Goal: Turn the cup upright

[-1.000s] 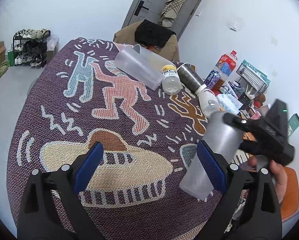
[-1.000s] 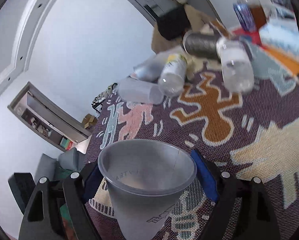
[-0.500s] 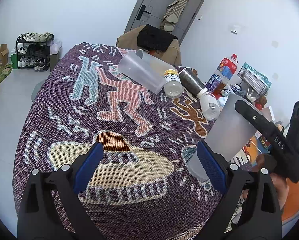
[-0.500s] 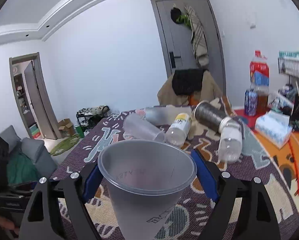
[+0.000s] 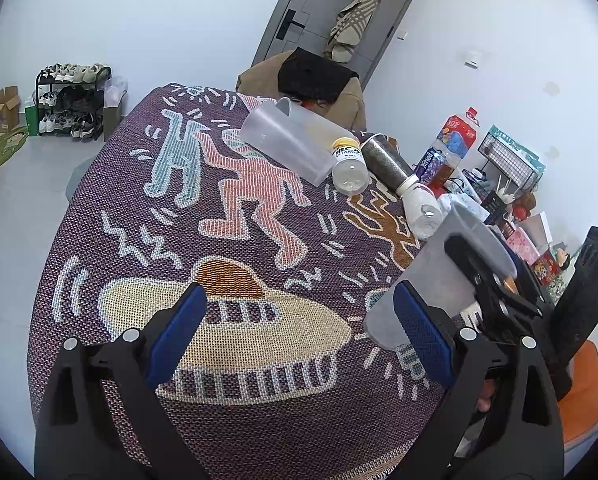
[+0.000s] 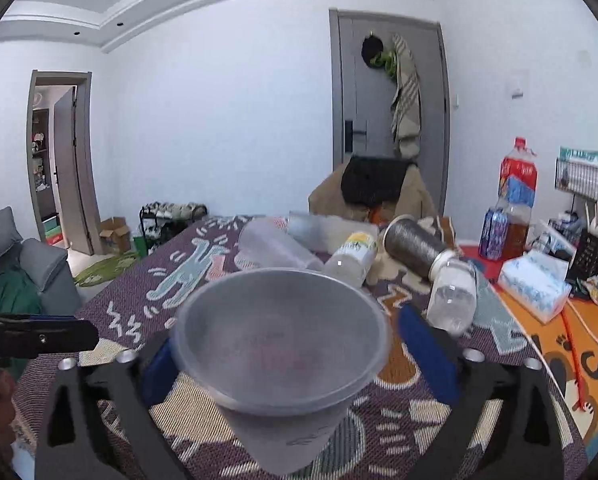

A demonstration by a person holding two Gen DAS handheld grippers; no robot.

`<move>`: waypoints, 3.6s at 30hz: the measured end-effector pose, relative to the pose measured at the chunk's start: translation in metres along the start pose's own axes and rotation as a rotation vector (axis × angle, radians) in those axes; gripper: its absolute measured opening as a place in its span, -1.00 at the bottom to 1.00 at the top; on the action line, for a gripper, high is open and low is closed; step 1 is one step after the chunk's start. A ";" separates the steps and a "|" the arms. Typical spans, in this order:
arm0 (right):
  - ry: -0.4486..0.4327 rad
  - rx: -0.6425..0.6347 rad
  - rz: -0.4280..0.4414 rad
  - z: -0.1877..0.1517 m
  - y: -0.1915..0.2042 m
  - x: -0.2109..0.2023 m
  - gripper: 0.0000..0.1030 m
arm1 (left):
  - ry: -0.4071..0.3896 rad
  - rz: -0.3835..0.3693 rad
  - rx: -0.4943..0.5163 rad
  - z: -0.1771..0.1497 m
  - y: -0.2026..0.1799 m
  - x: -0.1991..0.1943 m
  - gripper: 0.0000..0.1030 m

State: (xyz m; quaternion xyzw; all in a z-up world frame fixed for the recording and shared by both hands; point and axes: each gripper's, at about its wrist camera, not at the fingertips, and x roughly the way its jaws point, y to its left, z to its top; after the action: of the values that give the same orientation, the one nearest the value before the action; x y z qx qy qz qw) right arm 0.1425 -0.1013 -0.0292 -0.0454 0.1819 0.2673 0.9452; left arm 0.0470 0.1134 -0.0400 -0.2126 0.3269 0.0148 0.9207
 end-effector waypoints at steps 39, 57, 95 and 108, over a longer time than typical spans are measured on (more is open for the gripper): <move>0.208 0.081 0.244 -0.025 -0.005 -0.065 0.85 | -0.064 -0.045 0.079 -0.019 -0.040 -0.043 0.82; 0.144 0.141 0.121 -0.034 -0.051 -0.132 0.85 | -0.170 0.028 0.322 -0.049 -0.094 -0.071 0.89; 0.129 0.117 0.113 -0.047 -0.041 -0.135 0.85 | -0.270 0.126 0.338 -0.065 -0.092 -0.102 0.89; 0.130 0.116 0.109 -0.048 -0.039 -0.135 0.85 | -0.276 0.119 0.346 -0.066 -0.092 -0.104 0.89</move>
State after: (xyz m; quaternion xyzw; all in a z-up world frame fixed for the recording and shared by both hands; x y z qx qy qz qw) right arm 0.0408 -0.2097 -0.0241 0.0019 0.2601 0.3039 0.9165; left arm -0.0592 0.0143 0.0125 -0.0280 0.2074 0.0418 0.9770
